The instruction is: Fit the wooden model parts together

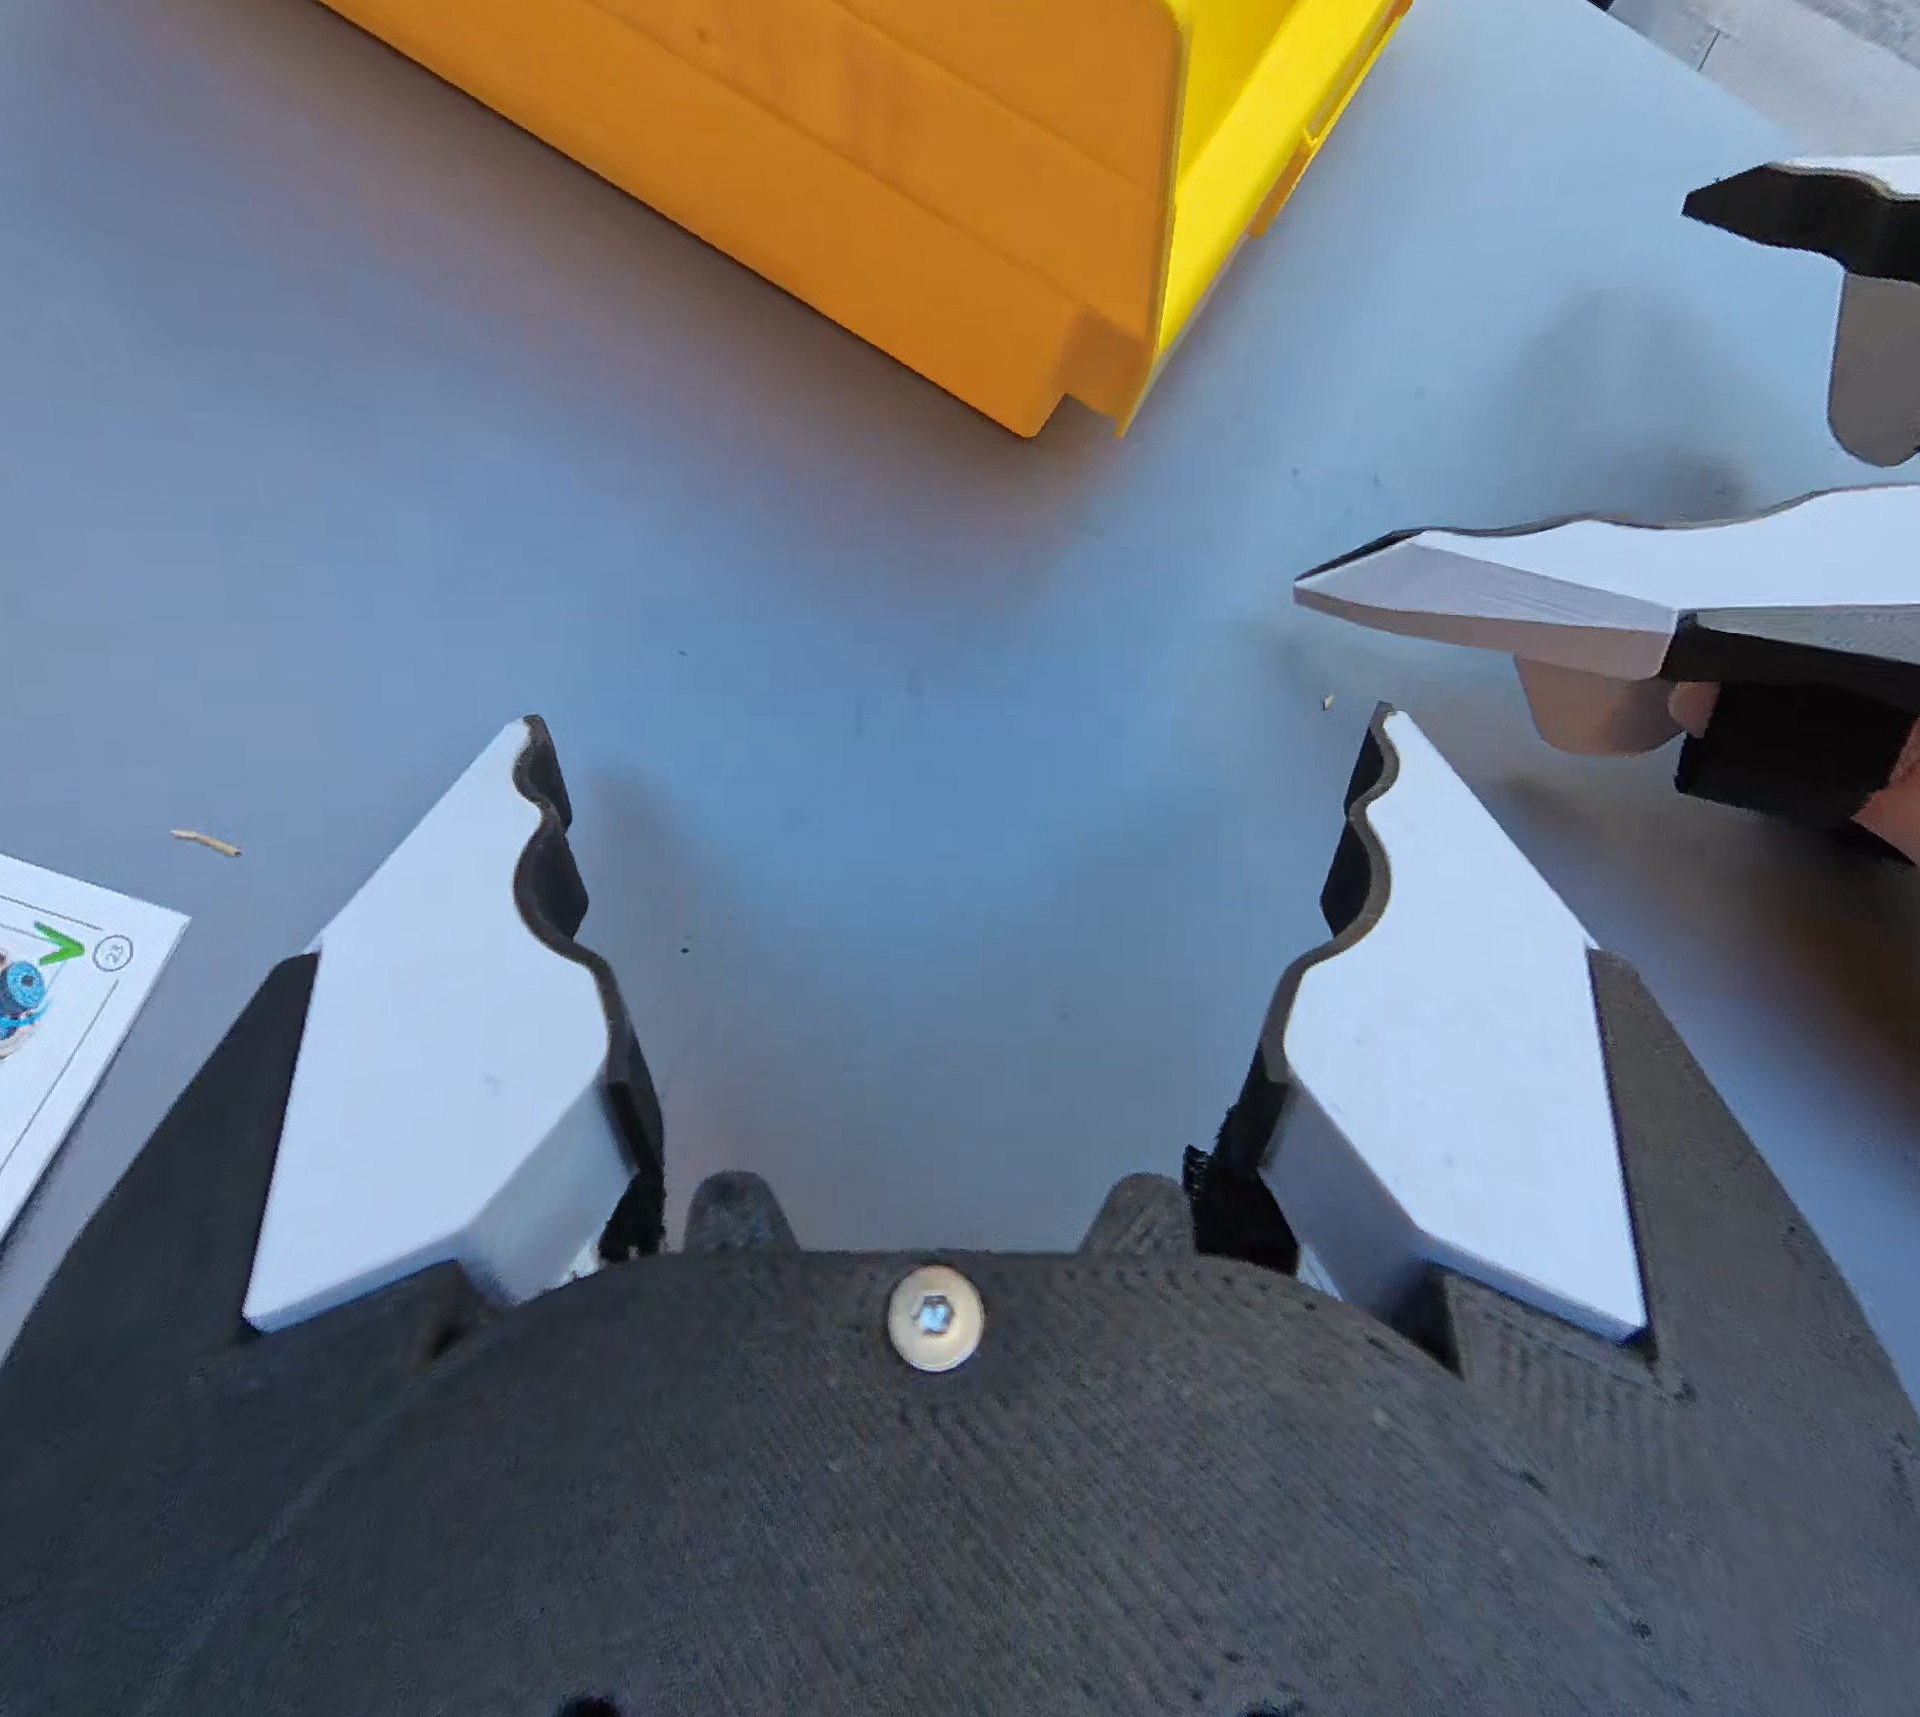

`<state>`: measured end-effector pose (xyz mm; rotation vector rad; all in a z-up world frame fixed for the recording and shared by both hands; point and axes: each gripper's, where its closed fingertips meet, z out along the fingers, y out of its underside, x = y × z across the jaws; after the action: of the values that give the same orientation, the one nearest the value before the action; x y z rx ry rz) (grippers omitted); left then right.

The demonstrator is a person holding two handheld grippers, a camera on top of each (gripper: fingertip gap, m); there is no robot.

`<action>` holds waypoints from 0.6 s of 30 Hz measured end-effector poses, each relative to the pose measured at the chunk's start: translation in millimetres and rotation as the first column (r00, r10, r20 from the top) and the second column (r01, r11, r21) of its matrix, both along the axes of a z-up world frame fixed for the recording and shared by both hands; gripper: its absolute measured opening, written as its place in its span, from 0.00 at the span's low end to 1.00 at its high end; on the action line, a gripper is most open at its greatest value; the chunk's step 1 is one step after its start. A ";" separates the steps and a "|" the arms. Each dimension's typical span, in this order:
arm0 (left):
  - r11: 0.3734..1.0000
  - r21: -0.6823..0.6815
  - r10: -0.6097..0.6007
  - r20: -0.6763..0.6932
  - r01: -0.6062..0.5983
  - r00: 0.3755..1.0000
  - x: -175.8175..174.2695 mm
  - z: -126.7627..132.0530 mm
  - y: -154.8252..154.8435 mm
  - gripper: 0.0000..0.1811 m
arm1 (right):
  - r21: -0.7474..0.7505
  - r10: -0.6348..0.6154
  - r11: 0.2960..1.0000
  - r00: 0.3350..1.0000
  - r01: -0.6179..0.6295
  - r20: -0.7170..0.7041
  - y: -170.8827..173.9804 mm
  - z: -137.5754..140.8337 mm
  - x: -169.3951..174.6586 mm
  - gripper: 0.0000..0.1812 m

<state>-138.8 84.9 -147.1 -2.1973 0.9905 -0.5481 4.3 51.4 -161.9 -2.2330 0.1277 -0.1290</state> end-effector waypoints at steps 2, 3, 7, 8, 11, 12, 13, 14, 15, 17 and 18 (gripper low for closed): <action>1.000 -0.008 0.004 -0.020 -0.005 1.000 5.1 -4.6 0.6 0.80 | -0.042 0.005 0.999 1.000 -0.004 0.004 0.2 -6.0 -0.8 0.83; 1.000 -0.017 0.002 -0.032 -0.003 0.999 8.1 -8.0 -0.4 0.80 | -0.050 0.006 0.999 1.000 -0.006 -0.006 0.6 -7.5 -1.2 0.83; 1.000 -0.023 0.017 -0.107 -0.019 0.994 14.7 -23.2 0.2 0.83 | -0.075 -0.009 0.997 0.998 0.005 -0.062 0.5 -12.3 0.2 0.84; 1.000 -0.006 0.030 -0.126 -0.031 0.992 15.4 -24.0 2.6 0.83 | -0.077 -0.009 0.997 0.998 0.004 -0.060 0.8 -12.5 -0.1 0.84; 0.999 -0.012 0.043 -0.155 -0.045 0.987 21.5 -27.7 2.7 0.85 | -0.077 -0.021 0.997 0.998 0.016 -0.062 0.6 -12.6 -0.3 0.84; 0.998 -0.011 0.052 -0.160 -0.054 0.986 22.8 -28.4 3.8 0.85 | -0.077 -0.035 0.997 0.997 0.031 -0.061 0.4 -12.4 1.7 0.84; 0.998 -0.011 0.061 -0.159 -0.063 0.985 24.0 -28.4 5.1 0.85 | -0.076 -0.054 0.996 0.997 0.049 -0.063 0.0 -12.3 4.1 0.83; 0.997 -0.007 0.072 -0.158 -0.074 0.985 24.6 -28.5 6.7 0.86 | -0.076 -0.070 0.995 0.995 0.065 -0.068 -0.2 -12.4 5.8 0.84; 0.996 0.004 0.092 -0.160 -0.093 0.983 24.0 -28.9 9.7 0.85 | -0.073 -0.086 0.994 0.994 0.081 -0.071 -0.2 -12.1 7.2 0.83; 0.990 0.015 0.142 -0.178 -0.142 0.974 20.2 -30.5 17.5 0.85 | -0.066 -0.123 0.991 0.989 0.118 -0.079 1.1 -11.1 7.7 0.83; 0.986 0.013 0.164 -0.177 -0.164 0.970 19.4 -30.7 21.6 0.86 | -0.069 -0.146 0.987 0.987 0.142 -0.069 1.2 -11.2 8.8 0.82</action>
<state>-119.3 106.5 -177.8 -2.3351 0.8859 -0.2808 13.0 52.6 -173.1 -2.2924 0.3302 -0.1303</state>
